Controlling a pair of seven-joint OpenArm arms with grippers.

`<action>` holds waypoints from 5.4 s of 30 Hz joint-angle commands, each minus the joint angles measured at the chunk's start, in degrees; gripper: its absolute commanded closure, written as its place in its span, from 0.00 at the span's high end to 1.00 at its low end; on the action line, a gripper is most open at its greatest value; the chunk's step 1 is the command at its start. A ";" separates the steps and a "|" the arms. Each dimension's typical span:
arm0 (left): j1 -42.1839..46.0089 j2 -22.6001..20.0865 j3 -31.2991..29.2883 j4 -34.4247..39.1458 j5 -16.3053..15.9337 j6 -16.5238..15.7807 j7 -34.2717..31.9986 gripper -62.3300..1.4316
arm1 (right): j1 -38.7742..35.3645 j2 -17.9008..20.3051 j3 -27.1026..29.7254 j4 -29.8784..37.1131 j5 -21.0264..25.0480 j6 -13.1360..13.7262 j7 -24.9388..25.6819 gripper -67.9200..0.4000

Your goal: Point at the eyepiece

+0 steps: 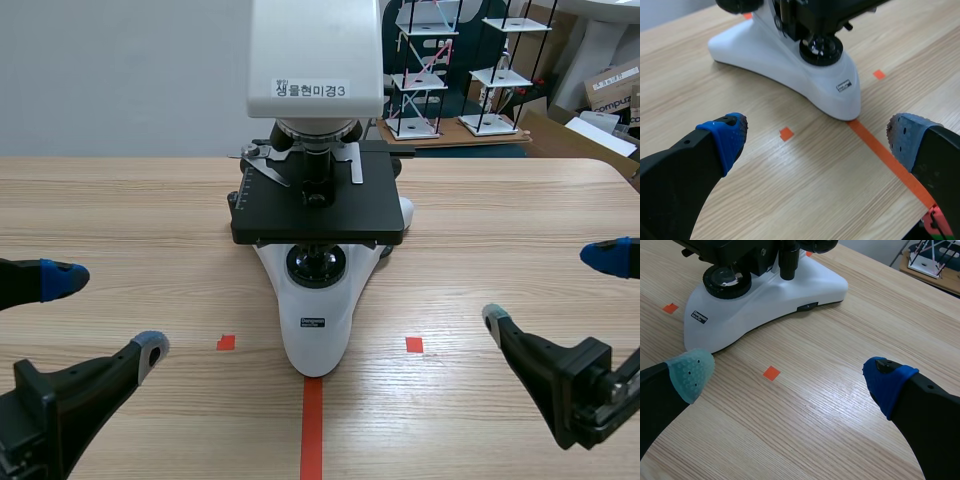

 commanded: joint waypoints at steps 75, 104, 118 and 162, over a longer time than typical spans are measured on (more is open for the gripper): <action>-0.20 0.72 0.02 0.55 -0.42 0.33 5.81 0.95 | 2.23 0.66 2.91 6.60 4.70 1.73 -0.07 0.01; -0.20 0.72 0.02 0.55 -0.42 0.33 5.55 0.95 | 26.38 24.92 13.05 21.57 36.20 -20.20 -19.37 0.02; -0.33 0.72 0.02 0.55 -0.44 0.33 5.16 0.95 | 43.54 28.22 -1.84 3.08 40.72 -16.81 -18.12 0.02; -0.33 0.72 0.02 0.55 -0.42 0.33 5.18 0.95 | 86.38 7.91 -41.86 -22.25 35.56 -13.42 -24.17 0.02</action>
